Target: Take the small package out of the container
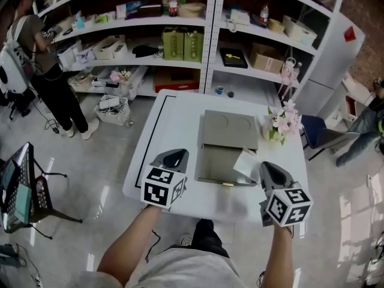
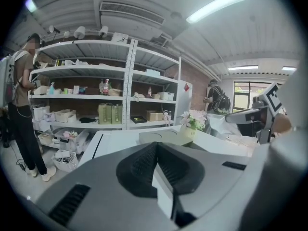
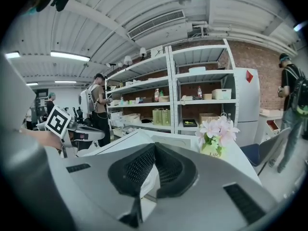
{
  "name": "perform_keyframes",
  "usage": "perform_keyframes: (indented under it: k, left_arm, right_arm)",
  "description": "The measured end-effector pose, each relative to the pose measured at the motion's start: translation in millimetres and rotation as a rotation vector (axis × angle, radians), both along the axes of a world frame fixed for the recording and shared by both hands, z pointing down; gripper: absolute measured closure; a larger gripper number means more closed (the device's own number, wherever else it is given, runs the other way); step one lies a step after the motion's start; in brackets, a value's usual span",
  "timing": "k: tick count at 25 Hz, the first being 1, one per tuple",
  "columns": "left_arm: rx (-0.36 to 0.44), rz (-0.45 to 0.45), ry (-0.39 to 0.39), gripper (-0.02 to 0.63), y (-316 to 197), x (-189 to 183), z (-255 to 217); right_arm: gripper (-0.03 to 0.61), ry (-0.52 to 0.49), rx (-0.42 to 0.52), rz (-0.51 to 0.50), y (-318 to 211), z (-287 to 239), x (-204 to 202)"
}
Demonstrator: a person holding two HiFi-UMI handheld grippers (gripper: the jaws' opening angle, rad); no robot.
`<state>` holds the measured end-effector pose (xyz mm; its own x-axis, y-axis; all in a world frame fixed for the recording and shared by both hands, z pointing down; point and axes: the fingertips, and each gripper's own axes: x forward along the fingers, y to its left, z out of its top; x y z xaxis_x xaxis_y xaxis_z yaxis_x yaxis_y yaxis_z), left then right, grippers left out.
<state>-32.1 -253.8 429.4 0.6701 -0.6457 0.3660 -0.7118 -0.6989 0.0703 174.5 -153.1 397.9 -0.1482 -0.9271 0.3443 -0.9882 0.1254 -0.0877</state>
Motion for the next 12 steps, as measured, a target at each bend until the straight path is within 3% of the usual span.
perform_keyframes:
  k: [12]
  left_arm:
    - [-0.002,0.025,-0.010,0.612,4.7,5.6,1.7]
  right_arm:
    - [0.572,0.002,0.018,0.025,8.5,-1.0,1.3]
